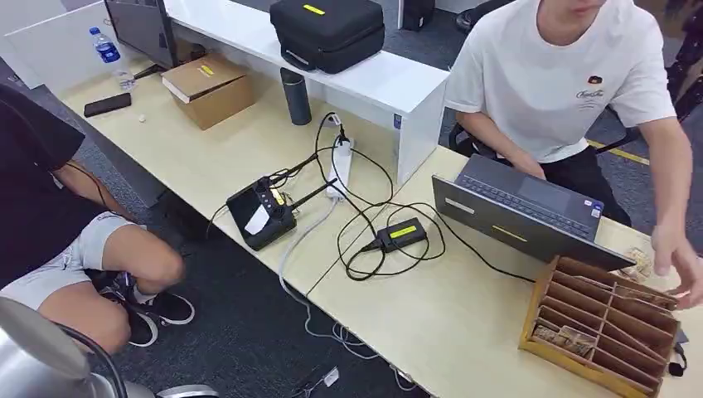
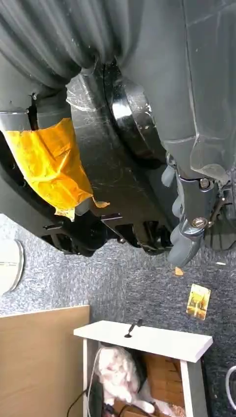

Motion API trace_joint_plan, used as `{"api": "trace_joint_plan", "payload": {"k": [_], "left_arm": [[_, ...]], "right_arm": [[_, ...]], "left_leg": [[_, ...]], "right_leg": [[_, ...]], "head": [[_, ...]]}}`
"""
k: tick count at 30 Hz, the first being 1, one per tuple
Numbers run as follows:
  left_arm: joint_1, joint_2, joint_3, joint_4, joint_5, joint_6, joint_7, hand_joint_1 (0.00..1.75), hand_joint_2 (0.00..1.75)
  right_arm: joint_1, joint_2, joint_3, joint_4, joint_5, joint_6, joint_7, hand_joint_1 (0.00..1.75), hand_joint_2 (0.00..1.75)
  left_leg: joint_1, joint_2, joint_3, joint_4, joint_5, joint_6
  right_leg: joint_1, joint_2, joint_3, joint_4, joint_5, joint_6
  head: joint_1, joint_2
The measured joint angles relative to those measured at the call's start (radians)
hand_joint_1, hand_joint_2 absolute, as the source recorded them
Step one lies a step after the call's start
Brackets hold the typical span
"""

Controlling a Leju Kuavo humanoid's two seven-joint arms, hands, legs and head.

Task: Pass the card to the sensor for recognition and then transmit it.

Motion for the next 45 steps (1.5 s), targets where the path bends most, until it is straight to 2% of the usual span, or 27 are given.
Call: {"api": "trace_joint_plan", "payload": {"k": [13,23,35,45], "left_arm": [[0.002,-0.003,-0.004,0.000,0.026,0.016,0.000,0.00,1.75],[0.003,-0.001,-0.005,0.000,0.035,0.015,-0.002,0.00,1.75],[0.002,0.000,-0.009,0.000,0.042,0.016,-0.002,0.00,1.75],[0.002,0.001,-0.011,0.000,0.040,0.016,-0.002,0.00,1.75]], "right_arm": [[0.219,-0.130,-0.130,-0.137,-0.020,-0.018,-0.042,1.75,1.75],[0.419,-0.191,-0.263,-0.190,-0.023,-0.047,-0.073,1.75,1.75],[0.592,-0.180,-0.336,-0.221,0.020,-0.055,-0.107,1.75,1.75],[0.656,-0.106,-0.349,-0.233,0.057,-0.043,-0.122,1.75,1.75]], "left_leg": [[0.000,-0.001,-0.002,0.001,-0.001,0.000],[0.000,-0.001,-0.003,0.002,-0.001,0.000],[0.000,-0.001,-0.004,0.002,-0.001,0.000],[0.001,-0.001,-0.003,0.002,-0.001,0.000]], "right_leg": [[0.000,-0.002,-0.001,0.000,0.000,0.000],[0.000,-0.002,-0.001,0.000,0.000,0.000],[0.000,-0.002,-0.001,0.000,0.000,0.000],[0.001,-0.002,-0.001,0.000,0.000,0.000]], "head": [[0.000,0.000],[0.000,0.000],[0.000,0.000],[0.000,0.000]]}}
